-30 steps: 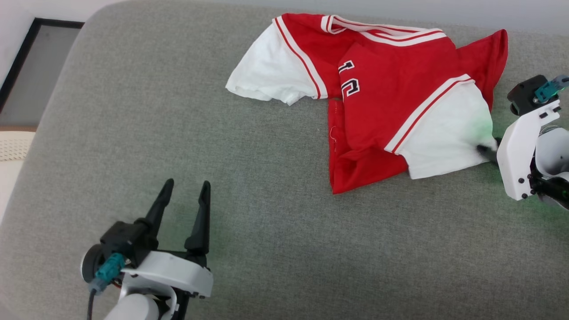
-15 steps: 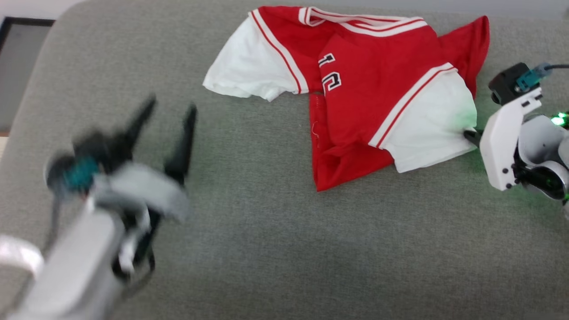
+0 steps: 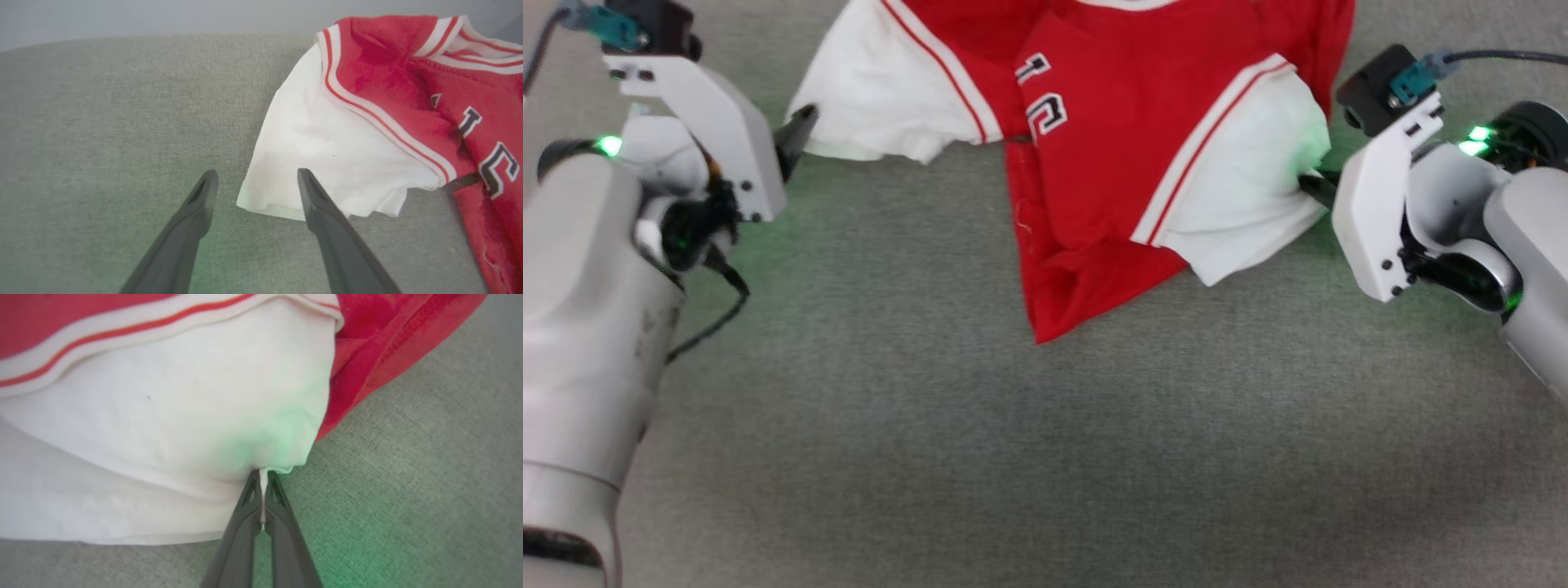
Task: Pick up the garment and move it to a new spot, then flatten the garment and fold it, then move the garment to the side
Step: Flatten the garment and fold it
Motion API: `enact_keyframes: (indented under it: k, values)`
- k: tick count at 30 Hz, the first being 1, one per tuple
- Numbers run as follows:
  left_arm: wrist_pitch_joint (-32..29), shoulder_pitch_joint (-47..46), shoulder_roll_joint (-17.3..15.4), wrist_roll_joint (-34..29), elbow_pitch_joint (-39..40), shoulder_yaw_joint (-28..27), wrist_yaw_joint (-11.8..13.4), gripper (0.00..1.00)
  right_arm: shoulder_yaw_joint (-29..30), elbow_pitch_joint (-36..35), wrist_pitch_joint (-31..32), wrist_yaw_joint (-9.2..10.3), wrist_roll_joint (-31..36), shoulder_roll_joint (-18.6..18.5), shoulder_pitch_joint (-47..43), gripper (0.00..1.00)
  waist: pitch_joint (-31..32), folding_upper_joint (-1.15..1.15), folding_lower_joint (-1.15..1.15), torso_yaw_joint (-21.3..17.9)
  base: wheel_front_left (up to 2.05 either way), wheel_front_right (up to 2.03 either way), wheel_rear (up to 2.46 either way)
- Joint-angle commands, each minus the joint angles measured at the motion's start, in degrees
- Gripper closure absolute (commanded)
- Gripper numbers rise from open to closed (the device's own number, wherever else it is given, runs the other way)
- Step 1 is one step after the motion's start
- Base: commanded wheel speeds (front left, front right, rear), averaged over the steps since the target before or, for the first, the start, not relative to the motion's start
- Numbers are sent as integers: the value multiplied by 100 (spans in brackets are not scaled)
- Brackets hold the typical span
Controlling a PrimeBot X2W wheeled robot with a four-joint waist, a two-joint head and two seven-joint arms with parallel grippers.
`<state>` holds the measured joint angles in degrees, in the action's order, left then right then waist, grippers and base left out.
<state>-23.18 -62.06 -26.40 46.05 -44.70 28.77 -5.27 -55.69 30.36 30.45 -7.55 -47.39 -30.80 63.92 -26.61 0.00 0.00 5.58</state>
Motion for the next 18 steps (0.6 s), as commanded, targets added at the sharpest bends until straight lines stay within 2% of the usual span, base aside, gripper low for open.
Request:
enact_keyframes:
  k: [1,6,12,13,14,15,16,18]
  values:
    - [-297,-168,4,136,-395,-21,-40,0,-219,101,-4,12,-47,106,-74,100,-268,0,0,-283,0,0,0]
    - [-691,-450,64,330,-1151,-59,-102,0,-503,63,-76,13,-97,171,44,100,-404,0,0,-440,0,0,0]
    - [-1146,-501,340,635,-1556,-66,-200,0,-688,52,-123,22,-163,121,161,100,-458,0,0,-457,0,0,0]
    - [-1252,-490,404,693,-1597,-53,-219,17,-718,54,-146,26,-183,104,180,100,-459,0,0,-452,0,0,0]
    - [-1323,-475,442,716,-1608,-11,-237,56,-734,62,-164,26,-205,90,203,100,-457,0,0,-445,0,0,0]
    - [-1349,-470,450,746,-1609,15,-242,84,-744,77,-170,27,-221,81,220,100,-454,0,0,-440,0,0,0]
    - [-1367,-461,463,815,-1617,0,-248,100,-756,91,-200,27,-235,78,225,100,-447,0,0,-435,0,0,0]
    - [-1415,-429,486,919,-1621,-23,-259,100,-769,125,-245,30,-277,80,259,100,-433,0,0,-428,0,0,0]
